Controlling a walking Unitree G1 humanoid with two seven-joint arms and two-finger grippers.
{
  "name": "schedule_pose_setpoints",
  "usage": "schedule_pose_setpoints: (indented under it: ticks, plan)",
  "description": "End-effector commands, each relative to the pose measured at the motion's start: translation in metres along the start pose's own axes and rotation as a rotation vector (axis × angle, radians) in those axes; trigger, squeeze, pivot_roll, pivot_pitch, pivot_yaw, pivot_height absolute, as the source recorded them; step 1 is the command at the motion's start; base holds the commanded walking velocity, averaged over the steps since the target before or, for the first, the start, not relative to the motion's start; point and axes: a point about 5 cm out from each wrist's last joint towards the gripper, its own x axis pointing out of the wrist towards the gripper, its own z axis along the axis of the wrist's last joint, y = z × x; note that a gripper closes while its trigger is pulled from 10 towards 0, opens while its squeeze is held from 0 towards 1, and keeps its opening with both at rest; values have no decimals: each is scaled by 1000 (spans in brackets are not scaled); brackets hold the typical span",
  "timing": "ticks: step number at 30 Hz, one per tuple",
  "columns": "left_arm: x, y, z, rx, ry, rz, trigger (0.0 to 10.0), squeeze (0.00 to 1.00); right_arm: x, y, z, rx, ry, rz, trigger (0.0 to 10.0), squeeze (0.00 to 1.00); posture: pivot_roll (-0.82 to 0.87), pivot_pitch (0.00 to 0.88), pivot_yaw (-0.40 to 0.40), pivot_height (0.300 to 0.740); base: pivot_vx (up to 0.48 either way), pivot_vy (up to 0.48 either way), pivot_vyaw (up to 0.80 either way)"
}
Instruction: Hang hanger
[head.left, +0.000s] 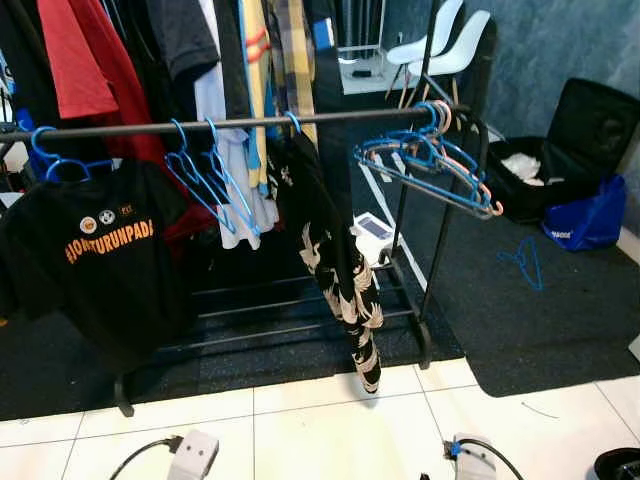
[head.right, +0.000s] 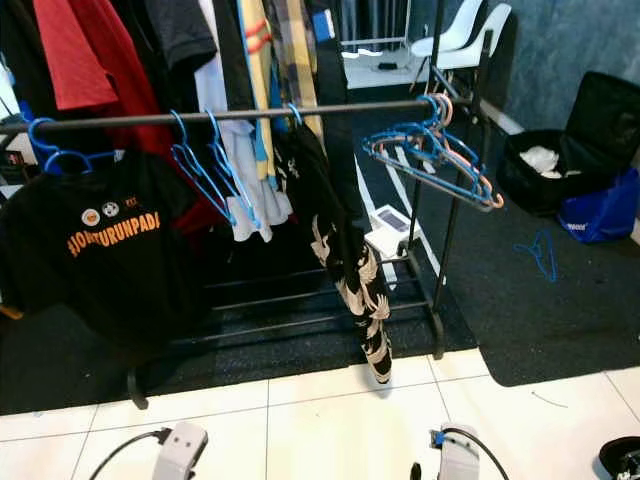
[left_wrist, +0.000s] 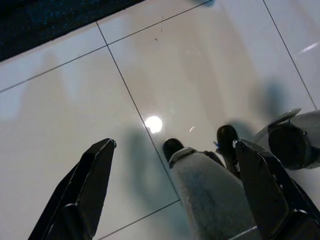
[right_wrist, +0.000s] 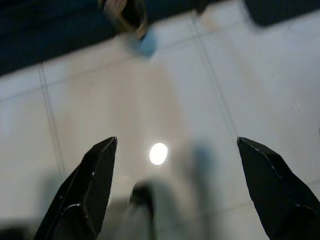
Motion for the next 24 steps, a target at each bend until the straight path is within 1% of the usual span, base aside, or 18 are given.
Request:
schedule_pose_setpoints:
  ticks: [1, 2, 3, 4, 6, 7, 9, 11, 12, 13, 14, 15, 16, 17, 18, 21, 23, 24]
  plan:
    - [-1, 1, 2, -38, -33, 13, 10000, 0, 11, -41, 69, 2, -209, -47, 10000, 0, -104, 0, 29, 740, 401, 0, 0]
    - [-1, 1, 2, -38, -33, 13, 10000, 0, 11, -41, 69, 2, -209, -47, 10000, 0, -104, 0, 29, 740, 401, 0, 0]
    - [-1, 0, 4, -56, -62, 6, 10000, 0, 10, -59, 116, -42, -340, -10, 10000, 0, -105, 0, 27, 740, 401, 0, 0]
    - [-1, -1, 6, -85, -91, -4, 10000, 0, 6, -64, 147, -66, -432, 56, 10000, 0, -105, 0, 27, 740, 405, 0, 0]
    - [-1, -2, 8, -100, -119, -17, 10000, 0, 4, -58, 162, -18, -482, 152, 10000, 0, -103, 0, 27, 740, 409, 0, 0]
    - [-1, -2, 8, -100, -119, -17, 10000, 0, 4, -58, 162, -18, -482, 152, 10000, 0, -103, 0, 27, 740, 412, 0, 0]
    - [-1, -2, 11, -120, -165, -19, 10000, 0, -16, -44, 205, 212, -664, 460, 10000, 0, -101, 0, 28, 740, 412, 0, 0]
    - [-3, -2, 13, -138, -199, -14, 10000, 0, -44, -34, 235, 272, -817, 682, 10000, 0, -115, 0, 31, 740, 414, 0, 0]
    - [-3, -2, 13, -138, -199, -14, 10000, 0, -44, -34, 235, 272, -817, 682, 10000, 0, -115, 0, 31, 740, 416, 0, 0]
    - [9, 11, 73, -94, -389, -25, 10000, 0, -60, -29, 248, 244, -876, 784, 10000, 0, -115, 0, 31, 740, 420, 0, 0]
    - [12, 18, 132, -54, -557, -45, 10000, 0, -73, -23, 257, 198, -903, 876, 10000, 0, -115, 0, 31, 740, 416, 0, 0]
    - [12, 18, 132, -54, -557, -45, 10000, 0, -73, -23, 257, 198, -903, 876, 10000, 0, -115, 0, 31, 740, 416, 0, 0]
    - [7, 20, 176, -24, -685, -66, 10000, 0, -84, -17, 261, 136, -910, 954, 10000, 0, -115, 0, 31, 740, 420, 0, 0]
    - [1, 19, 206, -4, -770, -79, 10000, 0, -93, -7, 260, 37, -882, 1032, 10000, 0, -120, 0, 30, 740, 420, 0, 0]
    - [-2, 18, 215, 1, -797, -82, 10000, 0, -98, -2, 258, -29, -852, 1083, 10000, 0, -120, 0, 30, 740, 420, 0, 0]
    - [-4, 18, 219, 2, -810, -83, 10000, 0, -101, 1, 256, -66, -831, 1111, 10000, 0, -120, 0, 30, 740, 420, 0, 0]
    - [-7, 21, 228, -18, -842, -77, 10000, 0, -103, 10, 253, -164, -776, 1130, 10000, 0, -118, 0, 27, 740, 416, 0, 0]
    - [-7, 21, 228, -18, -842, -77, 10000, 0, -103, 10, 253, -164, -776, 1130, 10000, 0, -118, 0, 27, 740, 416, 0, 0]
